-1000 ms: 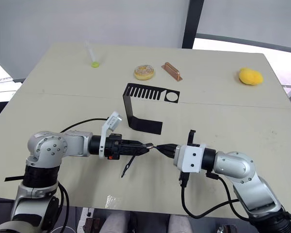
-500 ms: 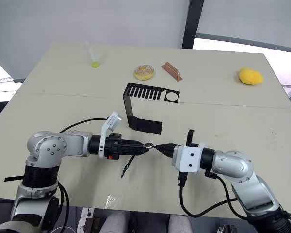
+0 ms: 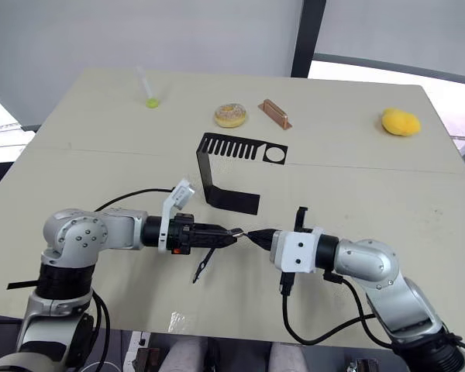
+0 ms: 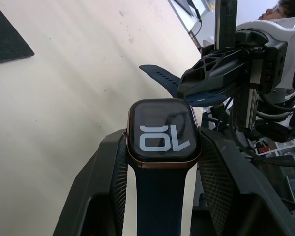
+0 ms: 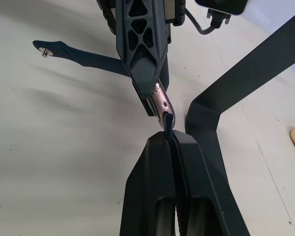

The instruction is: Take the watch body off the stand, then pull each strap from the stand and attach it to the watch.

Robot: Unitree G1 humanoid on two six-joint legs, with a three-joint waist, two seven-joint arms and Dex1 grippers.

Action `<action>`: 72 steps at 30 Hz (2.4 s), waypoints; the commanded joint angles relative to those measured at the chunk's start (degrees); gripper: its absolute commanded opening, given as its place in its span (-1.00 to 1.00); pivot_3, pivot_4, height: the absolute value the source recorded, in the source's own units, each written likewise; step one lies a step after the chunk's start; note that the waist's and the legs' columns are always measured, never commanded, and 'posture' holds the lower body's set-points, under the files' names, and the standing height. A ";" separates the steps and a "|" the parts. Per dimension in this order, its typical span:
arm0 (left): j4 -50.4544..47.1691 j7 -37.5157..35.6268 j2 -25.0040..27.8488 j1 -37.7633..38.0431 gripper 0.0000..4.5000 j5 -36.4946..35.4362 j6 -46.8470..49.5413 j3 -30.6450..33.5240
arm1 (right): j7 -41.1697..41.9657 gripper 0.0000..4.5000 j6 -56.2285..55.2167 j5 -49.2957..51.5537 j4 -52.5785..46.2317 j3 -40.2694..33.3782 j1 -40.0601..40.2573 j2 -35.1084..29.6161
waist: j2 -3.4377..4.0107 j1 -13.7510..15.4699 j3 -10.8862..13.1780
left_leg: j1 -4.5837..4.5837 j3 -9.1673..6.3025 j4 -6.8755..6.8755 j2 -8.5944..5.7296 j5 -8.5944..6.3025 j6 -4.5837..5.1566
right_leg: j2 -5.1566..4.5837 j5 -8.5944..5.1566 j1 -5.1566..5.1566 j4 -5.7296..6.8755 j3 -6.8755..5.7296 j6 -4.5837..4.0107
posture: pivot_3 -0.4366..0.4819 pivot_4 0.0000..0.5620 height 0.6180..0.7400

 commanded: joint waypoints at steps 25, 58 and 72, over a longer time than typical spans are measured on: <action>-3.06 -1.68 -1.06 -0.61 -0.29 -0.04 -0.38 -3.51 | -0.34 -1.00 2.93 -1.81 -3.59 2.61 -4.84 2.15 | 0.00 -0.03 0.00 | 0.00 0.00 0.00 0.00 0.00 -0.01 | 0.01 0.00 0.00 0.00 -0.02 0.00 | -0.05 -0.47 1.00; -4.09 -2.64 -0.23 -0.32 -0.29 0.50 -2.95 -5.31 | -0.47 -1.00 4.10 -4.72 -2.43 3.84 -5.50 2.49 | 0.00 -0.03 0.00 | 0.00 0.00 0.00 -0.01 0.00 -0.01 | 0.01 0.00 0.00 -0.01 -0.02 0.00 | -0.05 -0.47 1.00; -4.32 -2.46 -0.10 -0.29 -0.29 0.63 -2.92 -5.38 | -0.57 -1.00 4.51 -5.45 -1.94 4.36 -6.27 3.18 | 0.00 -0.02 0.00 | 0.00 0.00 0.00 -0.01 0.00 -0.01 | 0.01 0.00 0.00 -0.01 -0.02 0.00 | -0.05 -0.47 1.00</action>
